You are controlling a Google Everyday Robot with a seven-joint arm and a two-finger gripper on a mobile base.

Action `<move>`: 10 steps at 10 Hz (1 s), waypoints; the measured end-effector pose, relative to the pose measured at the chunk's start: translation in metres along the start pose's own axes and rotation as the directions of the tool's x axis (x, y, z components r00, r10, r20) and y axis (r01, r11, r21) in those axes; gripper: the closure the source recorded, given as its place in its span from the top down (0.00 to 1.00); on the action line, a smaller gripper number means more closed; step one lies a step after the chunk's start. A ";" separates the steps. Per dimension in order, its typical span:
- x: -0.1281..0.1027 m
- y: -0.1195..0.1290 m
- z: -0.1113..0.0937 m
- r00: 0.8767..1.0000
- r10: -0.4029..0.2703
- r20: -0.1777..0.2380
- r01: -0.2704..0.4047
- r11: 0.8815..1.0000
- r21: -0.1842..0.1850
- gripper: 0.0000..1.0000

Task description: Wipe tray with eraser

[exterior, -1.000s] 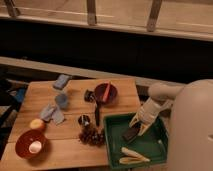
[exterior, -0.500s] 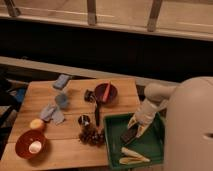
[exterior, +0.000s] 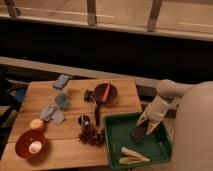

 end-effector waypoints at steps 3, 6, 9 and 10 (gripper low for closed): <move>0.027 0.036 0.009 0.998 -0.068 -0.005 0.068 0.998 0.004 0.00; 0.045 0.059 0.026 0.998 -0.058 -0.012 0.059 0.998 0.027 0.00; 0.038 0.044 0.028 1.000 -0.011 0.010 0.010 0.999 0.048 0.00; 0.031 0.034 0.024 1.000 0.002 0.022 -0.003 0.998 0.056 0.00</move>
